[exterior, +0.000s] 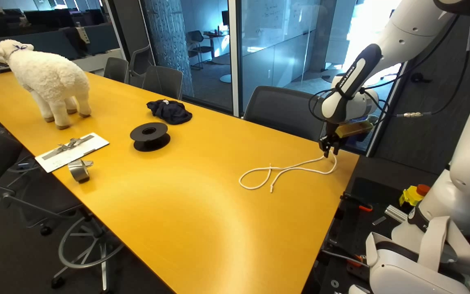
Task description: Unfold the rope on the table
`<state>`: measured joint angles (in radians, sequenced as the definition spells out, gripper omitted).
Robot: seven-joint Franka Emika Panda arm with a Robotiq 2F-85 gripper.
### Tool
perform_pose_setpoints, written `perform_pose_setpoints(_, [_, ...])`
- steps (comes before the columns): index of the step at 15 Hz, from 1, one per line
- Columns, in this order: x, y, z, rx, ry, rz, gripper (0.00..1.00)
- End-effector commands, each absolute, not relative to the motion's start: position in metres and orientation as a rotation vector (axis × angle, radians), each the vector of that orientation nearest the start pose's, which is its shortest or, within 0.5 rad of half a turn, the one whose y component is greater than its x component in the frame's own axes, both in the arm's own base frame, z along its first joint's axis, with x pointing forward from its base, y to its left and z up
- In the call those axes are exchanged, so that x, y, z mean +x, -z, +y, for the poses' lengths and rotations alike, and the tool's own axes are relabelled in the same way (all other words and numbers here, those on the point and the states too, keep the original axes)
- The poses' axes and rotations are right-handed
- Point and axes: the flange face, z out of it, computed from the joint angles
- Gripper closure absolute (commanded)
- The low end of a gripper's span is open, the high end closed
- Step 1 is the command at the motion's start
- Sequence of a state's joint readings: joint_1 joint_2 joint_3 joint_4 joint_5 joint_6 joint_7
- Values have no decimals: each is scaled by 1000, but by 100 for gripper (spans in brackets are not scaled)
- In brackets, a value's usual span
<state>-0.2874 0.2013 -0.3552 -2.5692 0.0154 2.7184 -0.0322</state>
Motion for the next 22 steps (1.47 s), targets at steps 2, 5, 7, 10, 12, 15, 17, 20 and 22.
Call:
perform_pose_setpoints(2, [356, -214, -272, -3114, -61, 1075, 10])
perform_pose_setpoints(5, [385, -228, -233, -3162, -2, 895, 0])
perform_pose_setpoints(7, [411, -235, -189, -3148, 33, 752, 0])
perform_pose_setpoints(10, [446, -235, -116, -3088, 55, 587, 0])
perform_pose_setpoints(12, [466, -232, -75, -3009, 42, 611, 0])
perform_pose_setpoints(15, [490, -223, -27, -2918, -30, 670, 0])
perform_pose_setpoints(17, [505, -216, -10, -2879, -36, 737, 0])
perform_pose_setpoints(20, [526, -199, 0, -2844, -42, 868, 0])
perform_pose_setpoints(22, [536, -186, 1, -2827, -53, 973, 0])
